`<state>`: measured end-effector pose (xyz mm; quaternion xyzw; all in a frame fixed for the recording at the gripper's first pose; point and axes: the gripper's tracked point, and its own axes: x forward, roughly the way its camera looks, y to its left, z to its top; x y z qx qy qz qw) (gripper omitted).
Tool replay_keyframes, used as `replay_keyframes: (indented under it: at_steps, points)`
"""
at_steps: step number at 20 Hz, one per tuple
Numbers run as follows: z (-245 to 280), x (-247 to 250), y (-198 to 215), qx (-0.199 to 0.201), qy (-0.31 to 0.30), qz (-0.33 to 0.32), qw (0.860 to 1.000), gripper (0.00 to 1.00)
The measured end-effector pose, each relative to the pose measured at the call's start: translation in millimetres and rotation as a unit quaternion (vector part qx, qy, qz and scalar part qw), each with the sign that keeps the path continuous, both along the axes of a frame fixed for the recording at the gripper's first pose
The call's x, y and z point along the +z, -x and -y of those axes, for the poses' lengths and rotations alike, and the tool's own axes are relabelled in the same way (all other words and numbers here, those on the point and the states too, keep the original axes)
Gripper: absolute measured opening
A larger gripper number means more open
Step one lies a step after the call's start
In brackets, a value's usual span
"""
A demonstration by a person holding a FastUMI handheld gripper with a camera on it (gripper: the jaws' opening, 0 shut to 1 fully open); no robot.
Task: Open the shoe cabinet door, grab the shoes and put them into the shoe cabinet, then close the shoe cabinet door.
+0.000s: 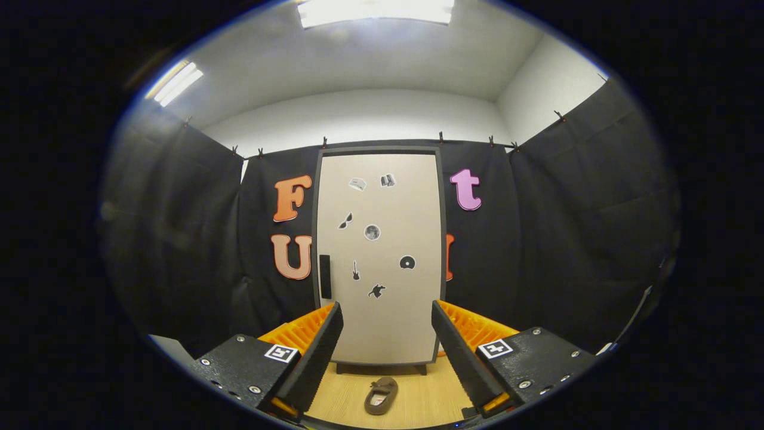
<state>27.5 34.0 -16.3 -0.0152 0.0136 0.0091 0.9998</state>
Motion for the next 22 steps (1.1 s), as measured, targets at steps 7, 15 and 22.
replay_keyframes:
  at_steps: [7,15,22]
  points:
    - [-64.8,-23.7,-50.5,0.001,0.021,-0.024,0.999,0.94]
    - [-132.6,-41.4,-109.3,-0.006,0.046,-0.032,0.998,0.94]
    - [-166.4,-54.7,-157.3,-0.003,0.052,-0.036,0.998,0.92]
